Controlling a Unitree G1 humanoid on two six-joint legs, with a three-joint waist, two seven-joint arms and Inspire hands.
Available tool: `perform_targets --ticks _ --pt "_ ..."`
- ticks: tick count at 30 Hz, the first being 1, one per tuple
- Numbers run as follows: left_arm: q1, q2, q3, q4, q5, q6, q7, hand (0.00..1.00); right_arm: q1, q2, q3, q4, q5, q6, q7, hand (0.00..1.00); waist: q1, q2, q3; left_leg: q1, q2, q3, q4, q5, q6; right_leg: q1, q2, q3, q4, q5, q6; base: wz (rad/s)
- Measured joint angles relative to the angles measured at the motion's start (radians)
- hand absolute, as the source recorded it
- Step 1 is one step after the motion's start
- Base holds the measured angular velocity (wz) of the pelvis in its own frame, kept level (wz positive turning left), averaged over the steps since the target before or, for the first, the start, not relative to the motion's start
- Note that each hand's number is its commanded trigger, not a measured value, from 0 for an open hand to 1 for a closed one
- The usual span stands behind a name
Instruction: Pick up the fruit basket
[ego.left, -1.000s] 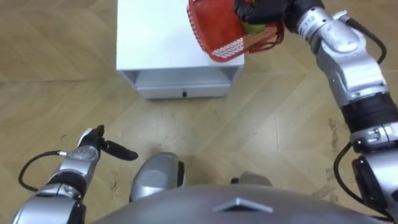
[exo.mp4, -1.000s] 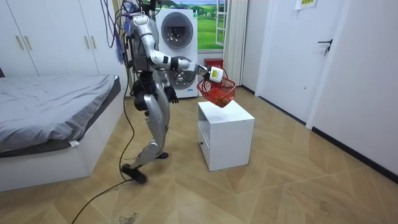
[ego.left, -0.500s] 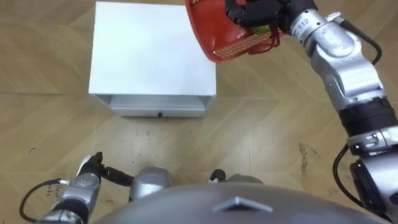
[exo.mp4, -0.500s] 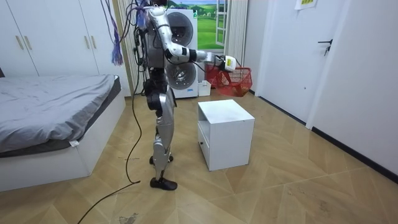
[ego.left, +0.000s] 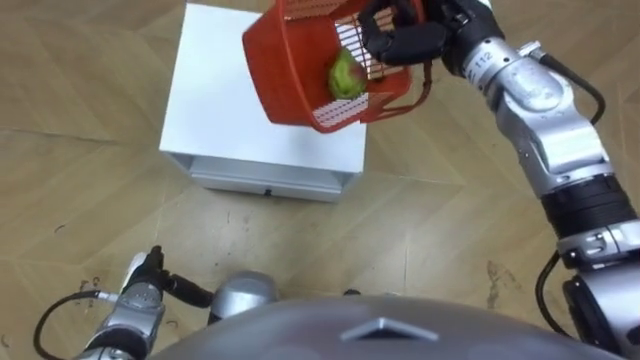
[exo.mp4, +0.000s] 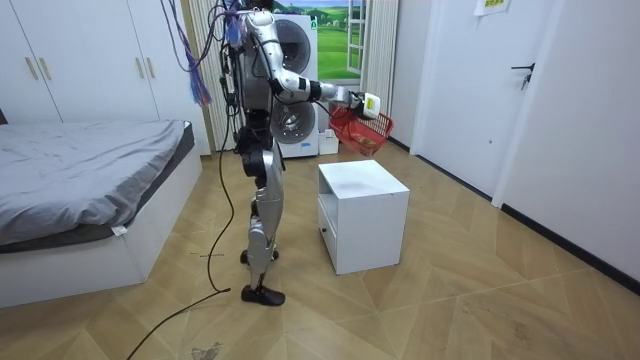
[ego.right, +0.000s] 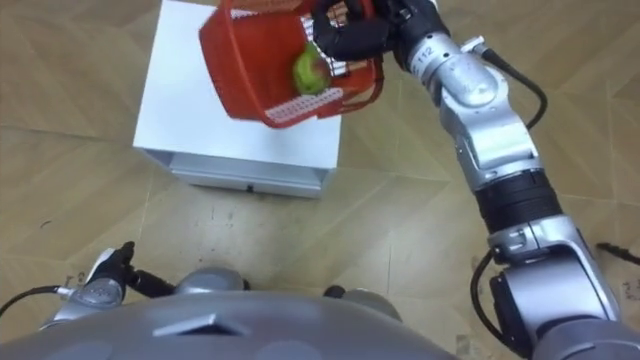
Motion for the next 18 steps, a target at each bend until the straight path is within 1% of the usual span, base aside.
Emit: perform_targets --ticks 3,4,5,6,7,8,9,10,11,12,13,14,16,17,18 --pt "0.013 0.005 0.000 0.003 0.001 -0.002 0.000 0.00 0.000 0.009 0.015 0.044 0.001 0.000 -0.008 1.00 0.013 -0.011 0.0000 -0.004 0.000 -0.015 0.011 0.000 0.000 0.006 -0.001 -0.008 0.004 0.000 0.000 0.17" --pt "0.017 0.012 0.000 0.003 0.001 -0.003 0.000 0.00 0.000 0.023 0.016 0.059 0.002 0.000 -0.021 1.00 0.016 -0.025 0.0046 -0.026 -0.006 -0.012 0.052 0.000 0.000 0.013 -0.009 -0.013 0.002 0.001 -0.002 0.27" --pt "0.014 0.017 -0.001 0.005 0.001 -0.004 -0.001 0.00 -0.001 0.029 0.016 0.066 0.002 -0.001 -0.027 1.00 0.015 -0.039 0.0136 -0.065 -0.015 -0.002 0.123 -0.002 -0.001 0.022 -0.027 0.003 -0.004 0.003 -0.004 0.58" --pt "0.006 0.024 -0.006 0.010 0.012 -0.008 -0.005 0.00 -0.001 0.035 0.014 0.091 0.005 -0.007 -0.035 1.00 0.012 -0.070 0.0249 -0.159 -0.046 0.016 0.163 -0.031 0.004 0.030 -0.057 0.080 -0.020 0.003 -0.003 0.93" --pt "-0.007 0.019 -0.034 0.002 0.028 -0.010 -0.017 0.00 -0.005 0.014 0.003 0.113 0.005 -0.014 -0.042 1.00 0.013 -0.059 0.0196 -0.242 -0.055 0.023 0.064 0.059 0.020 0.010 -0.058 0.090 -0.009 -0.007 0.012 0.84" --pt "-0.010 0.025 -0.048 -0.004 0.038 -0.012 -0.023 0.00 -0.012 0.020 -0.005 0.136 0.003 -0.016 -0.045 1.00 0.025 -0.066 0.0203 -0.264 -0.048 0.062 0.092 0.101 0.050 -0.003 -0.063 0.087 0.007 -0.025 0.031 0.40" --pt "-0.009 0.028 -0.055 0.003 0.046 -0.005 -0.030 0.00 -0.027 0.042 -0.004 0.184 -0.006 -0.015 -0.055 1.00 0.054 -0.075 0.0199 -0.267 -0.053 0.079 0.093 0.103 0.057 -0.018 -0.067 0.067 0.017 -0.034 0.044 0.00" --pt "-0.006 0.026 -0.065 0.015 0.046 0.000 -0.035 0.00 -0.034 0.059 -0.003 0.216 -0.009 -0.016 -0.052 1.00 0.062 -0.063 0.0240 -0.267 -0.053 0.070 0.098 0.103 0.057 -0.021 -0.066 0.034 0.015 -0.034 0.046 0.05" --pt "-0.008 0.026 -0.071 0.021 0.046 0.002 -0.037 0.00 -0.034 0.062 -0.003 0.220 -0.009 -0.016 -0.053 1.00 0.065 -0.055 0.0281 -0.267 -0.053 0.062 0.101 0.103 0.057 -0.024 -0.061 0.028 0.012 -0.033 0.045 0.21" --pt "-0.011 0.027 -0.074 0.028 0.045 0.006 -0.042 0.00 -0.034 0.062 -0.003 0.222 -0.010 -0.016 -0.053 1.00 0.070 -0.047 0.0321 -0.273 -0.058 0.056 0.103 0.103 0.057 -0.043 -0.049 0.030 -0.003 -0.020 0.039 0.15" --pt "-0.012 0.027 -0.074 0.037 0.045 0.008 -0.043 0.00 -0.036 0.062 -0.002 0.222 -0.010 -0.016 -0.055 1.00 0.073 -0.043 0.0308 -0.280 -0.066 0.055 0.103 0.102 0.058 -0.055 -0.051 0.015 0.007 -0.030 0.034 0.09" --pt "-0.011 0.026 -0.073 0.038 0.045 0.010 -0.045 0.00 -0.039 0.062 -0.003 0.222 -0.010 -0.016 -0.056 1.00 0.075 -0.038 0.0305 -0.284 -0.067 0.055 0.103 0.102 0.058 -0.057 -0.051 0.016 0.003 -0.031 0.034 0.00" --pt "-0.012 0.019 -0.073 0.044 0.046 0.012 -0.063 0.00 -0.044 0.061 0.001 0.242 -0.006 -0.016 -0.062 1.00 0.076 -0.012 0.0270 -0.302 -0.071 0.058 0.104 0.103 0.058 -0.073 -0.047 0.006 0.006 -0.038 0.027 0.00" --pt "-0.010 0.017 -0.073 0.045 0.048 0.012 -0.068 0.00 -0.044 0.062 0.006 0.258 -0.003 -0.016 -0.061 1.00 0.077 -0.007 0.0244 -0.304 -0.071 0.059 0.104 0.103 0.058 -0.076 -0.047 0.007 0.012 -0.041 0.024 0.00" --pt "-0.008 0.013 -0.073 0.046 0.061 0.013 -0.073 0.00 -0.044 0.062 0.013 0.290 0.003 -0.016 -0.054 1.00 0.076 0.003 0.0208 -0.307 -0.069 0.059 0.105 0.105 0.057 -0.084 -0.049 0.006 0.034 -0.048 0.022 0.00"
